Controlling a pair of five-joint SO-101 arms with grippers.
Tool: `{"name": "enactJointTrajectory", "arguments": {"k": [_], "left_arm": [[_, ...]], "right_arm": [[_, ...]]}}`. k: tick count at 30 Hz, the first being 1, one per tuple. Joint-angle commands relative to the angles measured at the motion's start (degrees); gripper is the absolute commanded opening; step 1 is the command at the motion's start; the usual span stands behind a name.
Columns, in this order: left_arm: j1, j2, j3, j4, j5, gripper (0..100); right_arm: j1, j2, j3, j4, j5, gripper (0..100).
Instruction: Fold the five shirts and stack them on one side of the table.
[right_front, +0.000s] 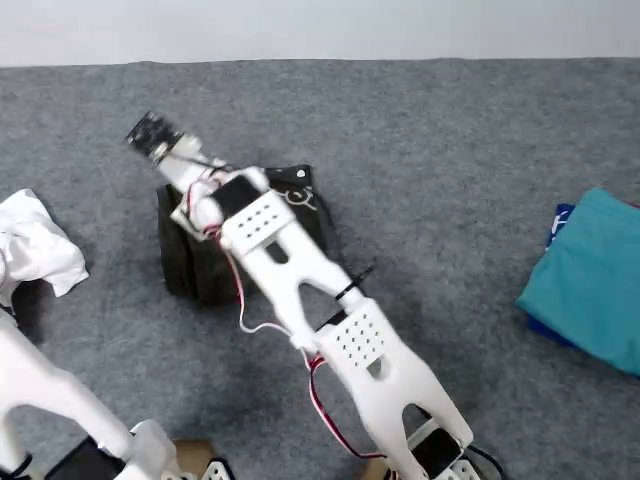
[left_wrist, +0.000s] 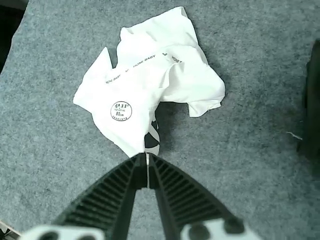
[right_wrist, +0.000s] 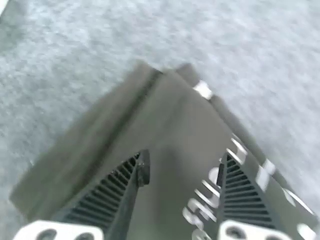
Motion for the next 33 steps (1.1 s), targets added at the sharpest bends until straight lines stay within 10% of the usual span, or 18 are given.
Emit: {"name": "enactJointTrajectory", "arguments": {"k": [1, 33], "left_arm": [[-0.09, -1.67, -0.22, -0.62, -0.62, 2], [0.0, -1.67, -0.22, -0.62, -0.62, 2]], "right_arm": [[-0.22, 1.54, -2.99, -5.76, -0.09, 23.1], [6.02, 9.8, -3.08, -18.33, 11.34, 12.9]]}}
